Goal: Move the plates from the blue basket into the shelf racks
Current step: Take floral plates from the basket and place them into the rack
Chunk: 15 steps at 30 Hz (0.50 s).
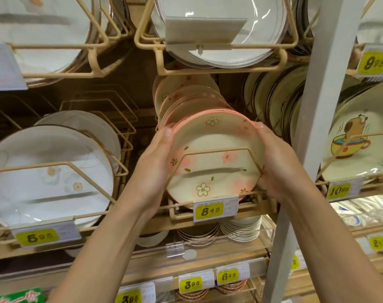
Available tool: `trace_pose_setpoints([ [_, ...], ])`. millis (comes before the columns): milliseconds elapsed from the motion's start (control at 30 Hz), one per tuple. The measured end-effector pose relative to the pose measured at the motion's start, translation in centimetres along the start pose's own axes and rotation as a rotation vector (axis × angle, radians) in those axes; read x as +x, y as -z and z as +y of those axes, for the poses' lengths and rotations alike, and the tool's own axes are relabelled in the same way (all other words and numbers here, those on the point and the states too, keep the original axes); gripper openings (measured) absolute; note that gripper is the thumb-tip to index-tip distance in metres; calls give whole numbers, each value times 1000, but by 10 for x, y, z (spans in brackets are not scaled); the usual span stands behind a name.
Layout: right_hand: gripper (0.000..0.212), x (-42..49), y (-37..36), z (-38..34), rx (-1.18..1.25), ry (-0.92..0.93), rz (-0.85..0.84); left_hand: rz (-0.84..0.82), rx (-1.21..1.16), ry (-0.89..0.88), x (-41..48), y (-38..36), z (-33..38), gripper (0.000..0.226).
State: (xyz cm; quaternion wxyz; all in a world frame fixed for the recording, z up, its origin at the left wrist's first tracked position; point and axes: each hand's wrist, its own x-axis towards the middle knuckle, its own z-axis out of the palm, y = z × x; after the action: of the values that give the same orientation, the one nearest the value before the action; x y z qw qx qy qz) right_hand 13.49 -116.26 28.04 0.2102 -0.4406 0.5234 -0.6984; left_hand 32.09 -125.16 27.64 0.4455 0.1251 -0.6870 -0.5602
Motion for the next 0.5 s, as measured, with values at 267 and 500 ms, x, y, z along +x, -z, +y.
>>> trace_pose_setpoints([
  [267, 35, 0, 5, 9, -142, 84, -45, 192, 266, -14, -5, -7, -6, 40],
  [500, 47, -2, 12, 17, -189, 136, -113, 208, 319, -95, -9, -7, -11, 47],
])
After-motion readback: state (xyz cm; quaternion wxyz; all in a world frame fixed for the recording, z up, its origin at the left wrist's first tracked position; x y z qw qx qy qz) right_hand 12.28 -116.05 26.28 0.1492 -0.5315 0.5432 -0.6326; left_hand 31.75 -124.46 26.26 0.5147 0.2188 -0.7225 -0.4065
